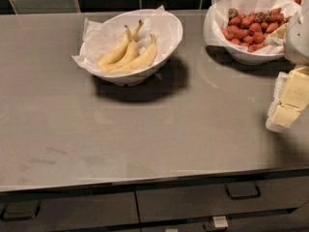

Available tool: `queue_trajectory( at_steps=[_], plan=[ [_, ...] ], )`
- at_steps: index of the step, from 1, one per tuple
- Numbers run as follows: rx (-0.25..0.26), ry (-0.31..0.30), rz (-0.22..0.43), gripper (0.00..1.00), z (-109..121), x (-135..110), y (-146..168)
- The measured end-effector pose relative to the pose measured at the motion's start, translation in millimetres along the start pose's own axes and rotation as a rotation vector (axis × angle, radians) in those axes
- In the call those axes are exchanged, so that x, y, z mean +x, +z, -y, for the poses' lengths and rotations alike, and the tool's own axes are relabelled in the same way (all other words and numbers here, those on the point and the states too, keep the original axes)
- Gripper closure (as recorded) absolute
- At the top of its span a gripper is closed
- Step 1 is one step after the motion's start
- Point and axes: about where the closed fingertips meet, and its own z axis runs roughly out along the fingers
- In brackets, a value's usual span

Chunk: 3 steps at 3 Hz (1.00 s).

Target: Pick banana from white bowl

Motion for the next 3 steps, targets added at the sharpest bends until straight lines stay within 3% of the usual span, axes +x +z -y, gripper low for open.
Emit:
queue_trajectory(
  at_steps=[1, 2, 3],
  plan=[
    [0.002, 0.000, 0.002, 0.00, 0, 0, -1],
    [-0.008, -0.031, 0.071, 0.00, 14, -13, -6],
    [-0.030, -0.131, 0.180, 0.00, 37, -47, -10]
  ],
)
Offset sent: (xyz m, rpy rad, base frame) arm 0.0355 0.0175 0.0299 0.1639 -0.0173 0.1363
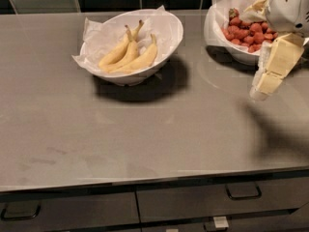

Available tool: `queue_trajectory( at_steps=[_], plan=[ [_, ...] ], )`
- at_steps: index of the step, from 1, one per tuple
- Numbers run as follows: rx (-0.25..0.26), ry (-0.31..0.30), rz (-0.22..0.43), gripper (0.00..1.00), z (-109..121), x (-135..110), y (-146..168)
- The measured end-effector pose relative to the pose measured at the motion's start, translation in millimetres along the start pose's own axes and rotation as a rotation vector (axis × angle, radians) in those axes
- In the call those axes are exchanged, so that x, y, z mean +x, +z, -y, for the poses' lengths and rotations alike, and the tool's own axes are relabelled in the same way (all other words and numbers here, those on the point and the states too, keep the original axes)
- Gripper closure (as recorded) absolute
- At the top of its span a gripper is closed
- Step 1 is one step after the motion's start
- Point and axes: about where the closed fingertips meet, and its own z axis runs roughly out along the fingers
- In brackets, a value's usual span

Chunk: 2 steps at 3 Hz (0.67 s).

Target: Pick banana from white bowl

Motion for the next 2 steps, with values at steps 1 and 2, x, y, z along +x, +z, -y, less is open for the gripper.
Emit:
queue_trajectory(
  at_steps=[1, 2],
  plan=[
    [-0.034, -0.055, 0.093, 0.00, 33.6, -29.2, 11.5],
    [-0.005, -0.058, 0.108, 0.00, 42.1, -34.2, 7.3]
  ],
)
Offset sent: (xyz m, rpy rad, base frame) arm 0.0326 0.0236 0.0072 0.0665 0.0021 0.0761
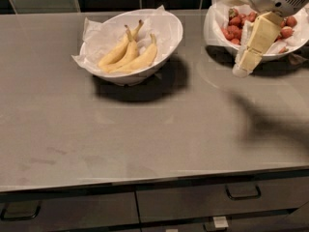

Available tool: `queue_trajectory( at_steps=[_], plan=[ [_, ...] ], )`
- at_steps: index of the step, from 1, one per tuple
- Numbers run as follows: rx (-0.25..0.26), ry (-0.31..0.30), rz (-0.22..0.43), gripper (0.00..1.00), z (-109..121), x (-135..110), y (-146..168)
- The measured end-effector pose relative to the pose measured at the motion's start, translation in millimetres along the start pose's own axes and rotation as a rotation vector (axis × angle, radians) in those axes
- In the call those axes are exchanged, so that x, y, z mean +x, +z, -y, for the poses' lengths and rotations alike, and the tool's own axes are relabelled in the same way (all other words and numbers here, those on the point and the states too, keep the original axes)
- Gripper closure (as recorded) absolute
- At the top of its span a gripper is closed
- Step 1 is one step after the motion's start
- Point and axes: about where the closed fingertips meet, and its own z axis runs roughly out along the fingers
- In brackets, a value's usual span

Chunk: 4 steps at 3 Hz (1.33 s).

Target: Pick banana from white bowl

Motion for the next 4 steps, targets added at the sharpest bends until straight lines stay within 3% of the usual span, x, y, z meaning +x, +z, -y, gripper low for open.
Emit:
queue_trajectory(
  at_steps=[1, 2, 3, 4],
  plan=[
    [-0.009, 0.000, 0.035, 0.00, 8, -5, 10],
    [-0.025, -0.058, 0.037, 0.00, 30, -22, 24],
    [-0.040, -0.188, 0.032, 0.00, 60, -63, 42],
    [-0.025, -0.166, 0.052, 0.00, 63, -63, 46]
  ],
)
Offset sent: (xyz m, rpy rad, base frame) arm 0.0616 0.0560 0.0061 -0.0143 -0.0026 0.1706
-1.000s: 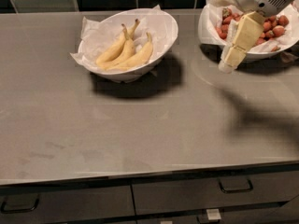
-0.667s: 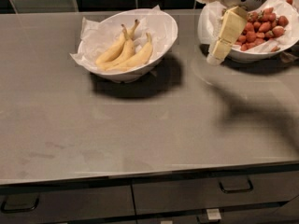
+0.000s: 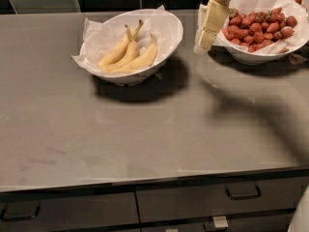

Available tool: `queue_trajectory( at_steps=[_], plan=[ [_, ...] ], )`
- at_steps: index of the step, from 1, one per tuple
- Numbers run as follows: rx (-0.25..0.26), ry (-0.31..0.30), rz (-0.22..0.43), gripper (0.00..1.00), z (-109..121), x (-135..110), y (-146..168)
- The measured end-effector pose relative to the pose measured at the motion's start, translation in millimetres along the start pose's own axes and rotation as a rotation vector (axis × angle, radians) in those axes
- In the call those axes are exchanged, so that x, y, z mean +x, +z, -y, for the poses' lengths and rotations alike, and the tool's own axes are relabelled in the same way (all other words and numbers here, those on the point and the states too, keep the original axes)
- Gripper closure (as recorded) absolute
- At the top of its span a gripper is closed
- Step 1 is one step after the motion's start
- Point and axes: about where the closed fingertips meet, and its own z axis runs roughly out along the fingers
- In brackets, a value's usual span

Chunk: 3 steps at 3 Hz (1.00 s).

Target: Pick banana from white bowl

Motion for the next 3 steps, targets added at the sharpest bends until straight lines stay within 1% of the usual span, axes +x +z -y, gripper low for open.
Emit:
queue_trajectory(
  at_steps=[1, 2, 3],
  plan=[
    [-0.014, -0.018, 0.058, 0.00, 12, -8, 19],
    [-0.027, -0.053, 0.105, 0.00, 30, -19, 37],
    [-0.039, -0.100, 0.146, 0.00, 50, -35, 54]
  ],
)
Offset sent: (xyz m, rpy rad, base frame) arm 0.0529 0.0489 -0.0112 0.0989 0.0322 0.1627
